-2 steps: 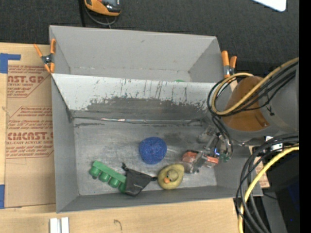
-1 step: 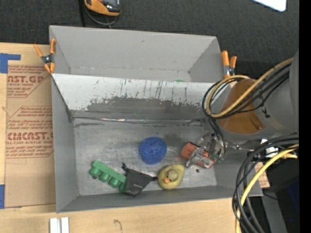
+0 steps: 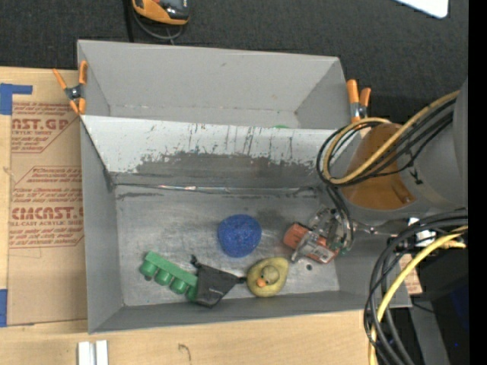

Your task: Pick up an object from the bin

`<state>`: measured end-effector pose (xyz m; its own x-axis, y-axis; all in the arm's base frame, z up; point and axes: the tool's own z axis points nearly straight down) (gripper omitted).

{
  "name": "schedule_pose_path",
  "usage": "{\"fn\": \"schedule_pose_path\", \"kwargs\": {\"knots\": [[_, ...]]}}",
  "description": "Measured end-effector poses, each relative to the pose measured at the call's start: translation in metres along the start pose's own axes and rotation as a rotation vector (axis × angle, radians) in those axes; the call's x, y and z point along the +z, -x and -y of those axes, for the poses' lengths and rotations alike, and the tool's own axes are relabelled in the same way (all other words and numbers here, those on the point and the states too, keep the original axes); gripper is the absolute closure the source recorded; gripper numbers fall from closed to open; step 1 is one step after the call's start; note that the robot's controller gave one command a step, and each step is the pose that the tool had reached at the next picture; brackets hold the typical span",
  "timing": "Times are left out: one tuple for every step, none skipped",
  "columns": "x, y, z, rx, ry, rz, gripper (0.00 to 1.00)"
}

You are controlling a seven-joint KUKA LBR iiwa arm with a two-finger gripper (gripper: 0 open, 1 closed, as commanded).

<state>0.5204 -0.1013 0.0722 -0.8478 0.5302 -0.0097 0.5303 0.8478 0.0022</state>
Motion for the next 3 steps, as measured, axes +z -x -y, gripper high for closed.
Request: {"fn": "schedule_pose_path", "kwargs": {"knots": [[-0.005, -0.002, 0.001, 0.000, -0.002, -0.008, 1.00], [-0.022, -0.003, 0.001, -0.001, -0.004, -0.015, 1.00], [-0.037, -0.002, 0.000, -0.001, -0.002, -0.010, 1.00]]}}
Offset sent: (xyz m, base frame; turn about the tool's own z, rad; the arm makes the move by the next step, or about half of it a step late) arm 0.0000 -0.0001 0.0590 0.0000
